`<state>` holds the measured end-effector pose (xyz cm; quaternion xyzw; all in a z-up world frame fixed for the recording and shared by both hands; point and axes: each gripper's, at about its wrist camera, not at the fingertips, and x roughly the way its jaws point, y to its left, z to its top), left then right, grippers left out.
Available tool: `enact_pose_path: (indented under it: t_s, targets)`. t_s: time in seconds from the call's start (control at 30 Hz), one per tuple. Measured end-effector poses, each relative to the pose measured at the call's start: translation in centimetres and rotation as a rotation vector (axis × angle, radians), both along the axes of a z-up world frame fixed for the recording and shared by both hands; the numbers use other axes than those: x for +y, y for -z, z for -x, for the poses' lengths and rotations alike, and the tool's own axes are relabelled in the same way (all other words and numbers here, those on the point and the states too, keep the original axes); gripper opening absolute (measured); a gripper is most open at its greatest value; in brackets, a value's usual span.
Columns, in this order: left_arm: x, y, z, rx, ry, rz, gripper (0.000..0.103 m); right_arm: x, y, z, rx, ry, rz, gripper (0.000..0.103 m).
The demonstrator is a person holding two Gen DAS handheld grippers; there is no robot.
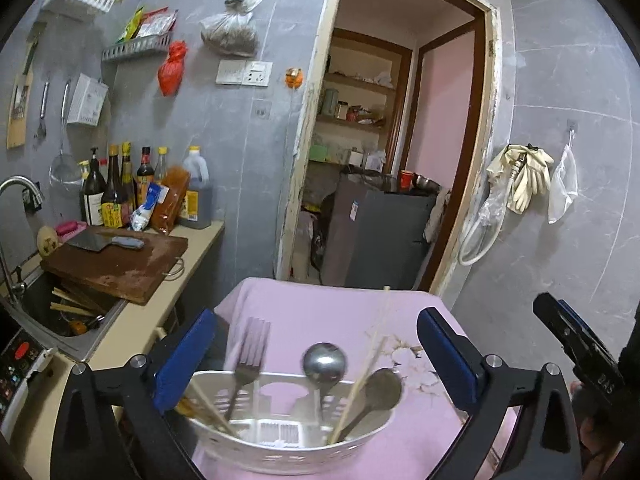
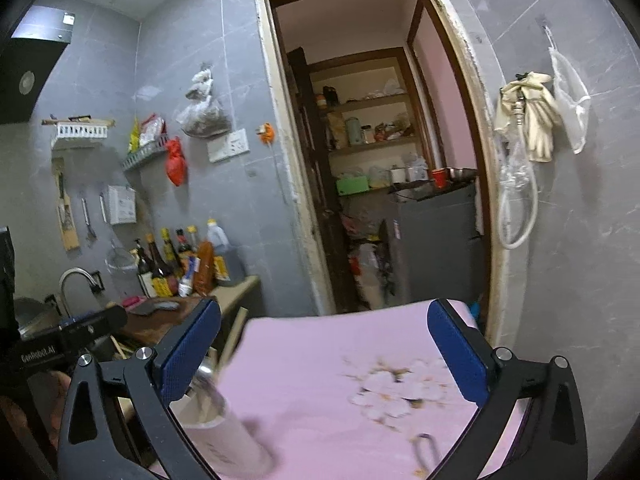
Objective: Organize utensils
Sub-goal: 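Open both tools to drop the knife and chopstick into the caddy, then withdraw both tools from the caddy back over the table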
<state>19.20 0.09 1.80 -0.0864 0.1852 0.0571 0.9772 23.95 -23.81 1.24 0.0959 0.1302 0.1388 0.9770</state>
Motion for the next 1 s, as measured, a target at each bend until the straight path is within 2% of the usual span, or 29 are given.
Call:
enact_pose_path:
  t_s: [0.43,0.8,1.0]
  targets:
    - [-8.9,1.2,-1.2,-0.013,0.079,-0.101,0.102,-8.0,1.8,-0.5,0.065,0.067,0.042,0.102]
    - [-14.5,4.4,-2.2,0.07,0.108,-0.105,0.102,-13.0,4.9,-1.4,0.14,0.101,0.066,0.102]
    - [-15.9,6.9,-3.1,0.131,0.096,-0.108,0.102,-14.4,8.0,-2.1,0.208,0.096,0.076,0.102]
